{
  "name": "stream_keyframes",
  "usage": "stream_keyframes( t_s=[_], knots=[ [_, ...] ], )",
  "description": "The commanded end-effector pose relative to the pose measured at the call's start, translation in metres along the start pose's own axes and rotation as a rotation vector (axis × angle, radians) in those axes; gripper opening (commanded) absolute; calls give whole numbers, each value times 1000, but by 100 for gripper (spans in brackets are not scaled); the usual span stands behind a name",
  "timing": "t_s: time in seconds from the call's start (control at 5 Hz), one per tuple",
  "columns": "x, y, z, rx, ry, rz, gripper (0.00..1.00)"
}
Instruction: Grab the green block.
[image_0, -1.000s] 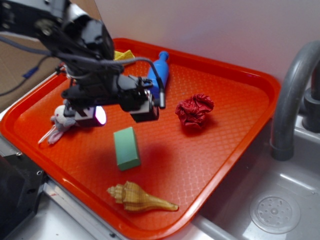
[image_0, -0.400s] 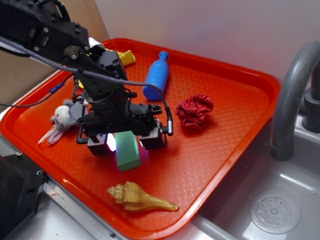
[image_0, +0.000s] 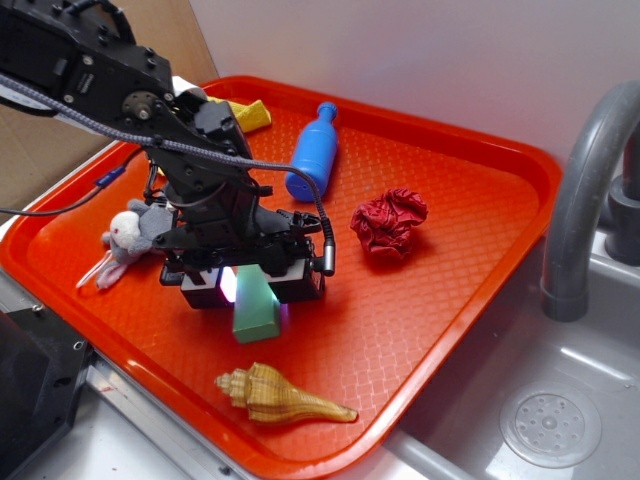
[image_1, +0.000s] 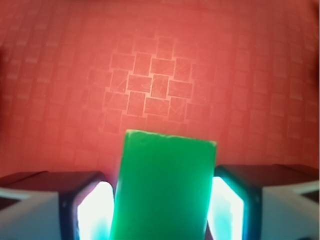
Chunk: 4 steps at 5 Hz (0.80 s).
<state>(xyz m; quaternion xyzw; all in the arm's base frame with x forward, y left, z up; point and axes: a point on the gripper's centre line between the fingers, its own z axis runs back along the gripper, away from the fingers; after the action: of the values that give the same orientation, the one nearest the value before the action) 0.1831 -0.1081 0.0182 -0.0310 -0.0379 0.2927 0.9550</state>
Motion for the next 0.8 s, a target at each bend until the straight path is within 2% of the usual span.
stream_keyframes(
  t_s=[0.0, 0.2, 0.4, 0.6],
  knots=[
    [52, -3, 83, 125, -6, -387, 0],
    [65, -5, 134, 123, -55, -513, 0],
    [72, 1, 176, 110, -37, -590, 0],
    [68, 8, 197, 83, -56, -687, 0]
  ],
)
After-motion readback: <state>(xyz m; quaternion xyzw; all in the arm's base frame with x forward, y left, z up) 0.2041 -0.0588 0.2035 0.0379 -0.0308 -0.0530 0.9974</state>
